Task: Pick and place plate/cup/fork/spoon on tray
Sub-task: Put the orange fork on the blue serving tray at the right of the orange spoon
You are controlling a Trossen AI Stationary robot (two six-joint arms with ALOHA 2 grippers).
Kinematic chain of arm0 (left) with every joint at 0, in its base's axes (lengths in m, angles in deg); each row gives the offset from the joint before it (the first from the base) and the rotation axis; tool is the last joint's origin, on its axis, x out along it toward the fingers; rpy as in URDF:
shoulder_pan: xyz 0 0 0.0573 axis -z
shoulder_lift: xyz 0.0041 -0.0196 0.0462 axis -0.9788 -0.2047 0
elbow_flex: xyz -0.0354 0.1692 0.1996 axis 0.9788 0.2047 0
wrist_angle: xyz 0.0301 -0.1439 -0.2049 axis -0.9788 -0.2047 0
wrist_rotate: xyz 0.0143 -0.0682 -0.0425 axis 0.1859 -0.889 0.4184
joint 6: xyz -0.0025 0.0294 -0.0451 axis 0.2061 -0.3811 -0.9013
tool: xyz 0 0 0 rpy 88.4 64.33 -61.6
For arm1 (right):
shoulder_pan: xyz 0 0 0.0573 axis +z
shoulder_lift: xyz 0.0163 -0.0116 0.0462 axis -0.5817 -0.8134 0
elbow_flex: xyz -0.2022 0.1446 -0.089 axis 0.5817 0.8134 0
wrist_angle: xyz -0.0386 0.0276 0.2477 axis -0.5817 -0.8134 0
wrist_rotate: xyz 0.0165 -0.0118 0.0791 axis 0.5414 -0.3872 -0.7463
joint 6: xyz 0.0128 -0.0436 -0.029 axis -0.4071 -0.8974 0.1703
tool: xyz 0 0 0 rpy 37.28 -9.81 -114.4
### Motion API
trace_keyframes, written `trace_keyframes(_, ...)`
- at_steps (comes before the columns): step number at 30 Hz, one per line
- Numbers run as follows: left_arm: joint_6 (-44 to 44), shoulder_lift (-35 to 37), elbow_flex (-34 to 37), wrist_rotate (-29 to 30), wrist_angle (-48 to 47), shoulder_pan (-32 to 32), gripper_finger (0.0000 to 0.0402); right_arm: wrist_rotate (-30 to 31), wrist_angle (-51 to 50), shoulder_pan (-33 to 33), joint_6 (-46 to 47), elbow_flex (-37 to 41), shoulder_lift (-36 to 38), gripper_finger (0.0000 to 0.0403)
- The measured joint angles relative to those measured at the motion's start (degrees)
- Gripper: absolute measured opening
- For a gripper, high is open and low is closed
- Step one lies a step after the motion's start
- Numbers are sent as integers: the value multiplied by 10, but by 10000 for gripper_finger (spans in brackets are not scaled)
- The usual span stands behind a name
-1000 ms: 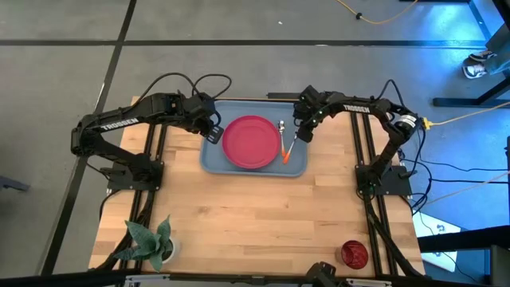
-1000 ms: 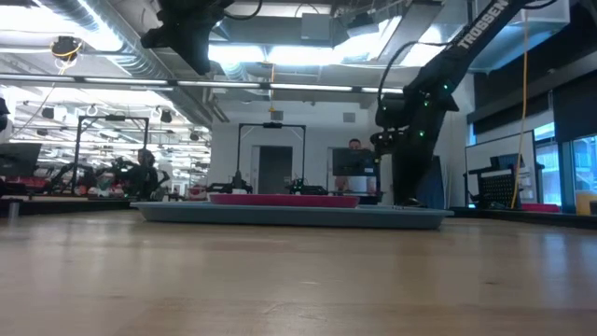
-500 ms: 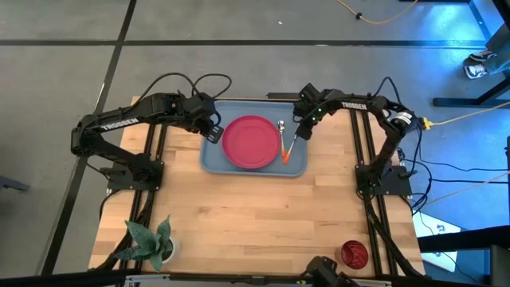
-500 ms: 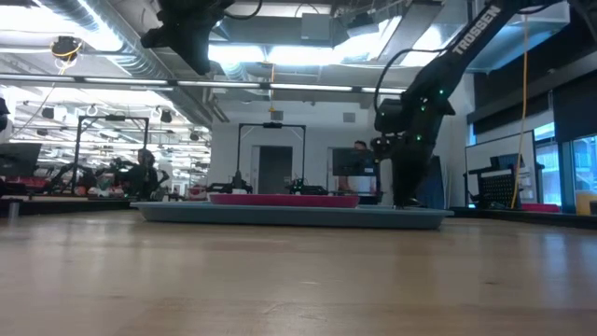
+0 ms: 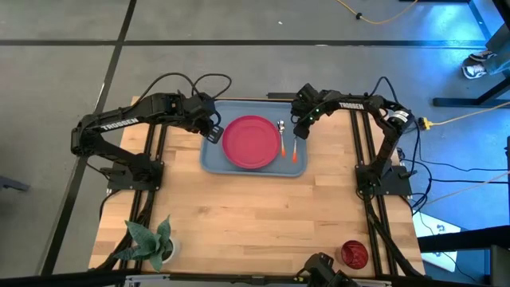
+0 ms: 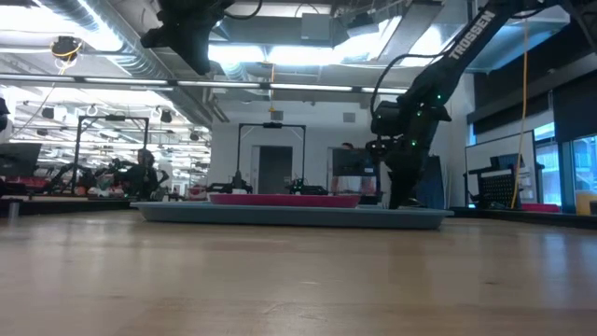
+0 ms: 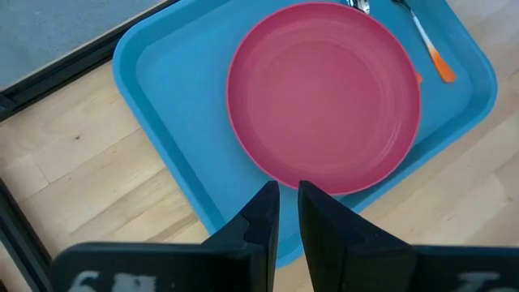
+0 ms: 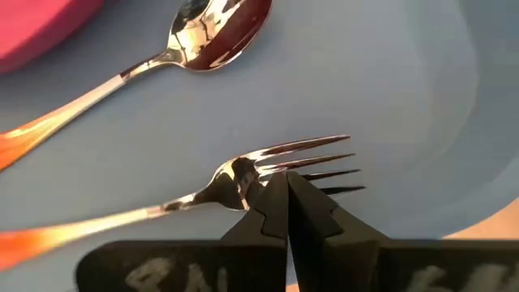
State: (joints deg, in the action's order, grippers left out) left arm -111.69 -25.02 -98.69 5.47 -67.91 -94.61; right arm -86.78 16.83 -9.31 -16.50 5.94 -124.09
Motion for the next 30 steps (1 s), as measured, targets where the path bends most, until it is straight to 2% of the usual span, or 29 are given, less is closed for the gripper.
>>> trace_keyframes(17, 0, 0, 0, 0, 0, 0, 41, 1, 22, 0, -9, -1, 0, 0)
trace_keyframes(20, 0, 0, 0, 0, 0, 0, 41, -24, -21, 5, 3, -20, 0, 0)
trace_keyframes(30, 0, 0, 0, 0, 0, 0, 41, -57, -1, 24, 20, -100, -28, 0)
